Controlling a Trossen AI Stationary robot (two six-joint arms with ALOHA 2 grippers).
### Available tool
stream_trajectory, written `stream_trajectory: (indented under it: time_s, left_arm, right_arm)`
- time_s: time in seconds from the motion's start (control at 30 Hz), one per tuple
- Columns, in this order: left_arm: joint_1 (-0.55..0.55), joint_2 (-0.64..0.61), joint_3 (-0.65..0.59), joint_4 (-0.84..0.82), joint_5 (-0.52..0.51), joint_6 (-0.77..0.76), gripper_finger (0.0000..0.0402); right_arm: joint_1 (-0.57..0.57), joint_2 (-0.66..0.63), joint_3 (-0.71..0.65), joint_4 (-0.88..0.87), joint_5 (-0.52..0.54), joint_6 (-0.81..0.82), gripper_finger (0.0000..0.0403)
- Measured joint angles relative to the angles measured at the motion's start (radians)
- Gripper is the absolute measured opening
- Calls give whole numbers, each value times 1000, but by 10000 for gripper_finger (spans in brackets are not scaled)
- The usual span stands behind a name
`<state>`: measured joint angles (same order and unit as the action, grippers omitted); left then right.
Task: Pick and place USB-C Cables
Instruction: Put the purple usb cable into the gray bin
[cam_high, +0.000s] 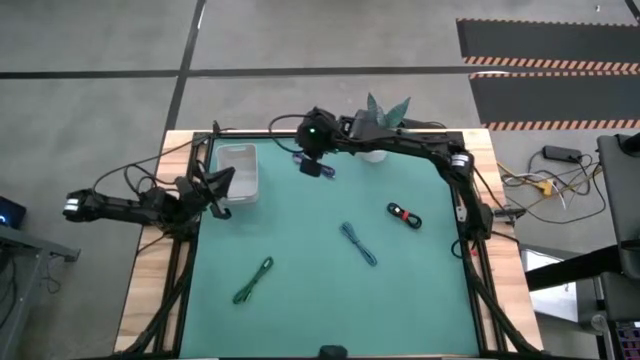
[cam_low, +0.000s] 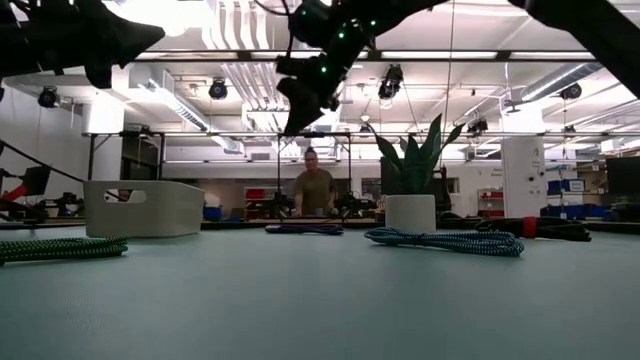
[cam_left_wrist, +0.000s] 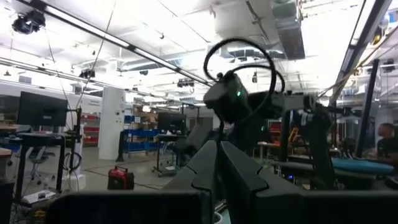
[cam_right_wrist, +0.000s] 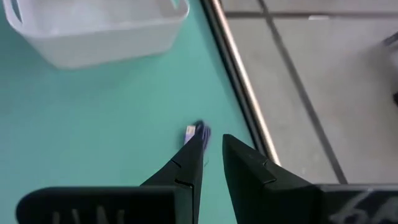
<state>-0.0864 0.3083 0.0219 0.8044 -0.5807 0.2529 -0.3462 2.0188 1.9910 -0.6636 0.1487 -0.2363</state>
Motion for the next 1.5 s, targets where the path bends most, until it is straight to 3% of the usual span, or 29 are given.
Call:
stream_trajectory:
  time_s: [0.33, 0.57, 1.1, 1.33, 1.5]
  left_arm:
    - [0, -36, 0, 121, -63, 144, 5]
    - [0, -50, 0, 178, -64, 152, 5]
    - [0, -45, 0, 174, -64, 152, 5]
    - [0, -34, -1, 175, -63, 152, 5]
    - [0, -27, -1, 174, -63, 151, 5]
  right_arm:
    - [-25, 53, 18, -1, 0, 16, 54]
    - [-33, 64, 9, 16, -29, 61, 60]
    - [-25, 78, -89, 10, -53, 104, 225]
    - [-25, 79, -167, 49, -52, 80, 243]
    - [-33, 80, -114, 35, -48, 56, 240]
